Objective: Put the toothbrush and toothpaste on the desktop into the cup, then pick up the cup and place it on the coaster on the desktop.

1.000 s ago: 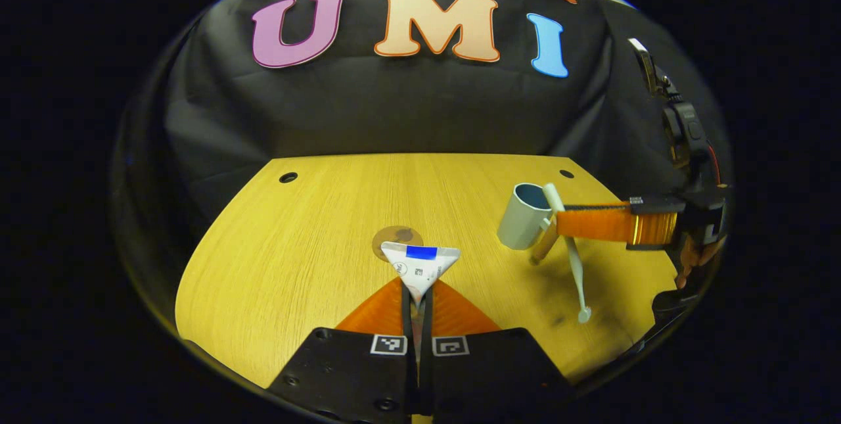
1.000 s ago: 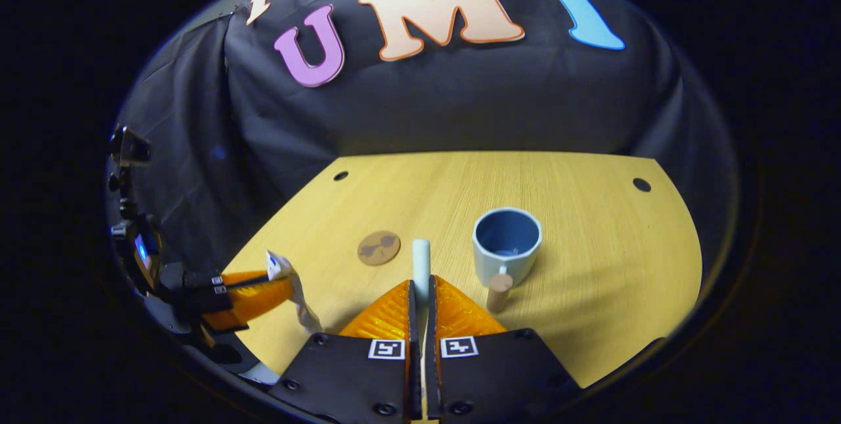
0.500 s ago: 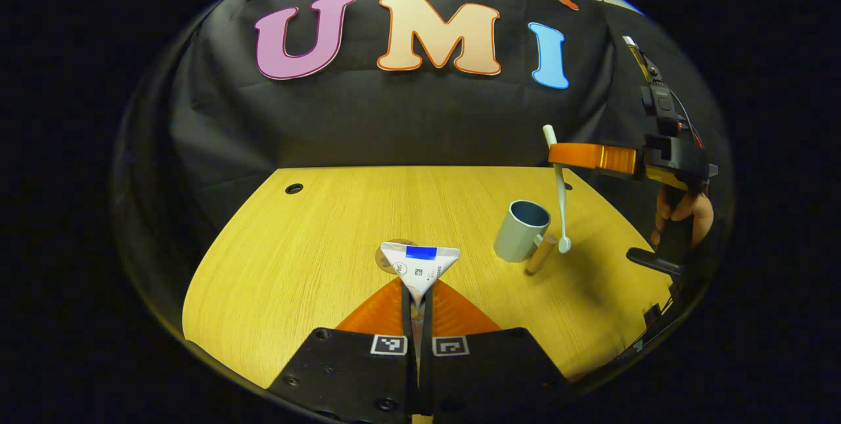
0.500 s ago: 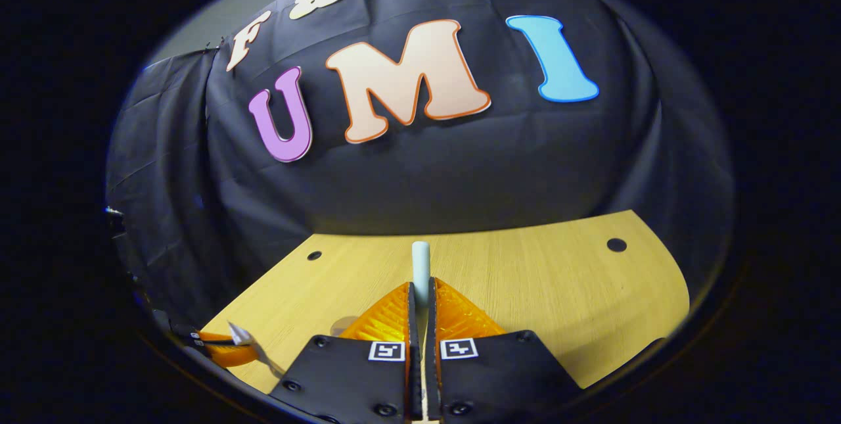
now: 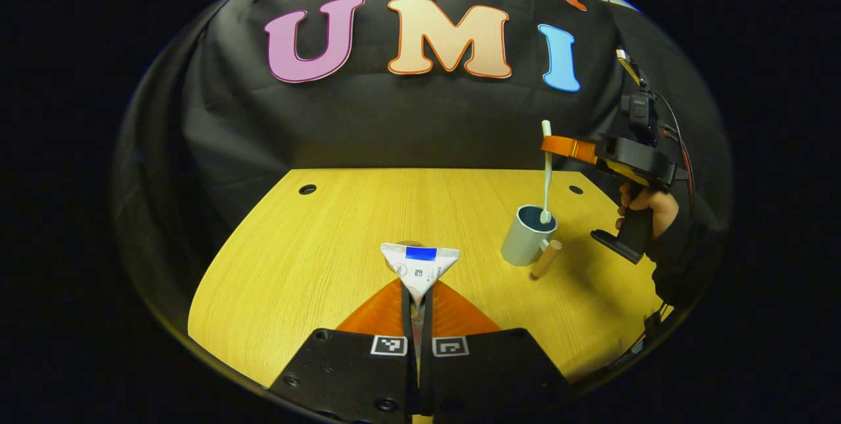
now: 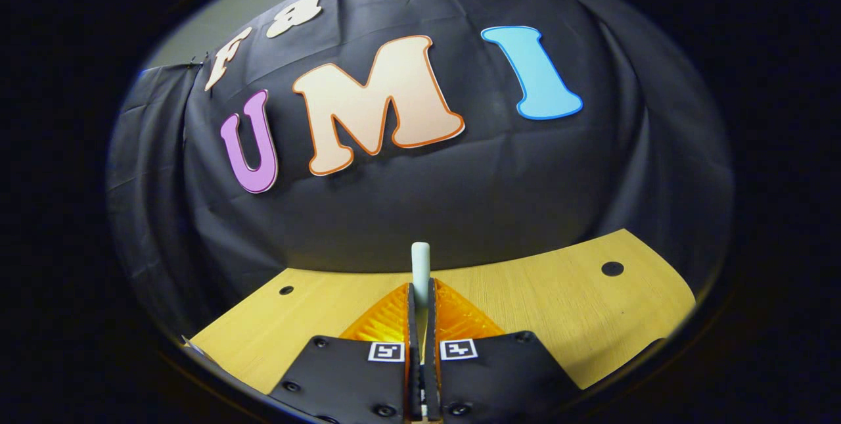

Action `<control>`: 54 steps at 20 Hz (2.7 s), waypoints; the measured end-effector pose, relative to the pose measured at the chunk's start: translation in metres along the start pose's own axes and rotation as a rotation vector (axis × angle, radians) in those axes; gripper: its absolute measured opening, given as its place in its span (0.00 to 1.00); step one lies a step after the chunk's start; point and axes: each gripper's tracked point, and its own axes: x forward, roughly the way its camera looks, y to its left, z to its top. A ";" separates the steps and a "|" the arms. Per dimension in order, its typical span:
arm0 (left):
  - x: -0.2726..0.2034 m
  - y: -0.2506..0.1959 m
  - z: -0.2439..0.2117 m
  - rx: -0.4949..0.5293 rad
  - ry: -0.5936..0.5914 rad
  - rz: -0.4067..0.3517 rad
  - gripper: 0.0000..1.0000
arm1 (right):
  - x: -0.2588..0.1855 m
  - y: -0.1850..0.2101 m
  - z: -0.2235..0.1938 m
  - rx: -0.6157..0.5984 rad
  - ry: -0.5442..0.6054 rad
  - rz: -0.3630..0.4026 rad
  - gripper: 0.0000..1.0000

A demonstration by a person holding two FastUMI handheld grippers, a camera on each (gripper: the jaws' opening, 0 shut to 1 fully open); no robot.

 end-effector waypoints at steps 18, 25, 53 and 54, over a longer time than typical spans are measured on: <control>0.023 -0.058 0.060 0.017 -0.115 -0.151 0.00 | -0.076 -0.030 -0.045 -0.130 0.088 -0.018 0.99; 0.046 -0.099 0.110 -0.016 -0.191 -0.266 0.00 | -0.114 -0.064 -0.058 -0.103 0.126 -0.079 0.99; 0.133 -0.174 0.108 -0.064 -0.174 -0.286 0.80 | -0.145 -0.096 -0.068 -0.105 0.246 -0.051 0.99; 0.128 -0.166 0.107 -0.068 -0.184 -0.260 0.95 | -0.142 -0.090 -0.069 -0.097 0.264 -0.029 0.97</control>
